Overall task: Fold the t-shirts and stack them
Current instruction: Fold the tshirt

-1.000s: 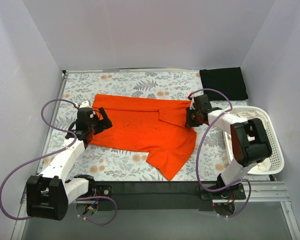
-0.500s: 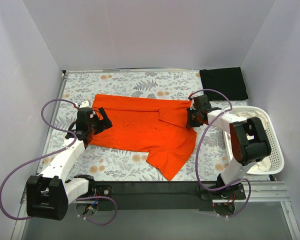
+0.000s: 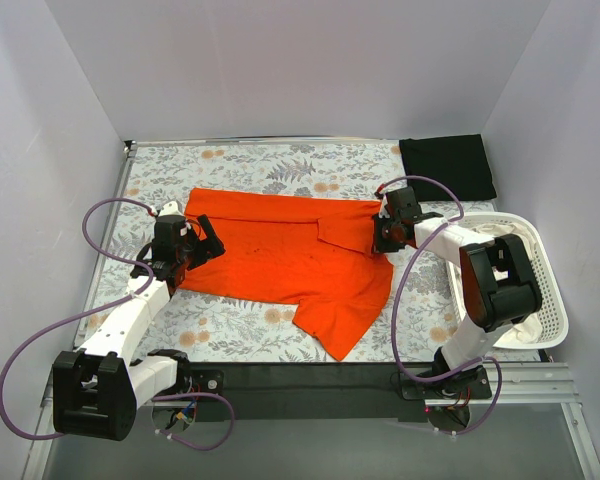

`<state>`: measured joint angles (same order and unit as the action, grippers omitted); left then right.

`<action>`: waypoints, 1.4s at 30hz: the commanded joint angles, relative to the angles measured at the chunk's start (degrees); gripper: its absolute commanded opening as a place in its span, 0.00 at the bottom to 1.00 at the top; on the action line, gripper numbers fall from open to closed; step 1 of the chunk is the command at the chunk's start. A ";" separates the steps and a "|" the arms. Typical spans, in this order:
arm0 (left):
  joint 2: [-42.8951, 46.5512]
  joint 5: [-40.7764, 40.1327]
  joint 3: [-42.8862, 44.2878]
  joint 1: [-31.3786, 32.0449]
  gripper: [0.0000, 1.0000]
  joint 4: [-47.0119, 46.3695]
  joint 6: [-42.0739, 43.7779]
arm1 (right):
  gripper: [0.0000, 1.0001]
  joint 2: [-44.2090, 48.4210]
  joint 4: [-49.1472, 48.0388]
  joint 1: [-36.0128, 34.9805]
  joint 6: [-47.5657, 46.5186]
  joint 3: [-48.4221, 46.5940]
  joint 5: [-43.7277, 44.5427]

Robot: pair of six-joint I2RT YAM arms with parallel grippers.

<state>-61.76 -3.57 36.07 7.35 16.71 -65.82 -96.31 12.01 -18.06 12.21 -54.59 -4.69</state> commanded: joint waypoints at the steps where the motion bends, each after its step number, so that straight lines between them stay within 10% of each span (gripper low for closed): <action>1: 1.02 0.41 1.45 0.12 0.86 -0.54 0.34 | 0.01 2.62 0.73 -0.39 0.36 -2.10 -1.11; 26: 0.85 0.32 1.37 0.12 0.86 -0.62 0.52 | 0.01 2.71 5.30 -0.39 3.09 -1.66 -3.66; 42: 0.76 0.32 1.37 0.12 0.86 -0.62 0.52 | 0.28 3.60 2.40 -12.52 -7.01 -8.86 4.42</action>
<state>-61.76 -3.57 36.07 7.35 16.71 -65.80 -93.06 16.64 -28.86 8.71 -60.10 -1.98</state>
